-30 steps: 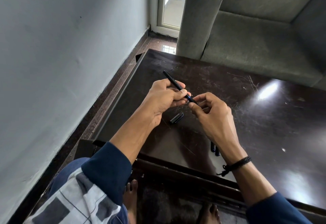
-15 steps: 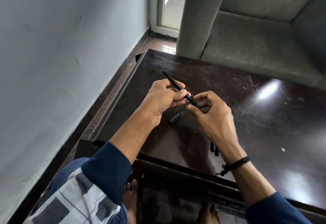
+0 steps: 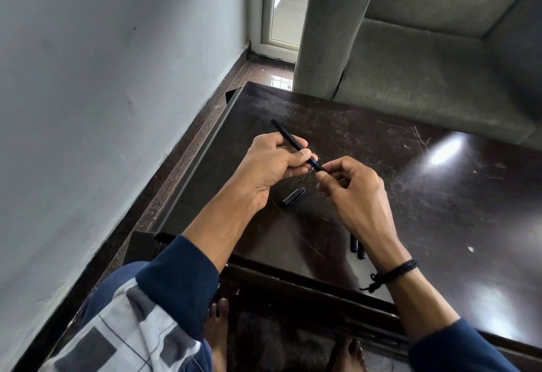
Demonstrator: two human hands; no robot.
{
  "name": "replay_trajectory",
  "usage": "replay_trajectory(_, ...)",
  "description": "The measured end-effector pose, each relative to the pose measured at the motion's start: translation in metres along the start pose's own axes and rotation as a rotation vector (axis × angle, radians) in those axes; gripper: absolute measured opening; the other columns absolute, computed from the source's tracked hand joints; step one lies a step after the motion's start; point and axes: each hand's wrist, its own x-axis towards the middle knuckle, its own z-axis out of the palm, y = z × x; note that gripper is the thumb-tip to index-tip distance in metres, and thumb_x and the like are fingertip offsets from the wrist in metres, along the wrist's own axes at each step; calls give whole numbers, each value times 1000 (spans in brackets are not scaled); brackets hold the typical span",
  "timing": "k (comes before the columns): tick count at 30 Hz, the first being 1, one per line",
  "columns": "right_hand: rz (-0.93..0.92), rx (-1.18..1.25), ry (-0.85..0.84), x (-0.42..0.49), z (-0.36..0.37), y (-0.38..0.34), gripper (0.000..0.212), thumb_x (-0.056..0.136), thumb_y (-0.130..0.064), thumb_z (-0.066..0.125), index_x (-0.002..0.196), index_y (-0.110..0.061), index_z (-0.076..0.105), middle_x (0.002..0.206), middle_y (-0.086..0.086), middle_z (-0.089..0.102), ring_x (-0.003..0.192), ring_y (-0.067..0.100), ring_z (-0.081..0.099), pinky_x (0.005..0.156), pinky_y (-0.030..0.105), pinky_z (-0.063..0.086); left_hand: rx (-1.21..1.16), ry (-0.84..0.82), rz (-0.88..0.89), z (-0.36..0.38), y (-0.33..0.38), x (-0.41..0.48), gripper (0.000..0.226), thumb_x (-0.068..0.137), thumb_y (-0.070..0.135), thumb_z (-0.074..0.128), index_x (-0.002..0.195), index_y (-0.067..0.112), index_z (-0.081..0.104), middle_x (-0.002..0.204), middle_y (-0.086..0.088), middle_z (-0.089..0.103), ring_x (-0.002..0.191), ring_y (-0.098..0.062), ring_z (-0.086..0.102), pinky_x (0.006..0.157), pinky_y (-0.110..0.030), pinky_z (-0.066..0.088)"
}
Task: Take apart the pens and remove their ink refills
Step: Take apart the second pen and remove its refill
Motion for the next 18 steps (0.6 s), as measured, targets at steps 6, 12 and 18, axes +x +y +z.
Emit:
replay_trajectory(6, -10, -21, -32, 0, 0, 0, 15, 101, -27, 61, 89, -28, 70, 74, -16, 73, 71, 12, 69, 74, 39, 56, -16, -14, 4, 0, 1, -1, 14, 91, -7, 66, 102, 2, 68, 98, -19, 77, 81, -19, 75, 77, -28, 63)
replay_trajectory(12, -10, 32, -42, 0, -1, -2, 6, 96, -37, 68, 98, -31, 69, 76, -11, 74, 73, 9, 70, 75, 37, 58, -20, -15, 2, 0, 2, -2, 15, 91, -7, 65, 103, 2, 67, 100, -20, 76, 79, -18, 75, 77, -28, 63)
replay_trajectory(18, -1, 24, 0, 0, -1, -1, 7, 93, -30, 73, 89, -29, 67, 76, -9, 74, 75, 10, 71, 78, 42, 58, -14, -35, 0, 2, 0, -1, 15, 91, -8, 65, 101, 4, 66, 94, -16, 76, 77, -17, 75, 78, -29, 63)
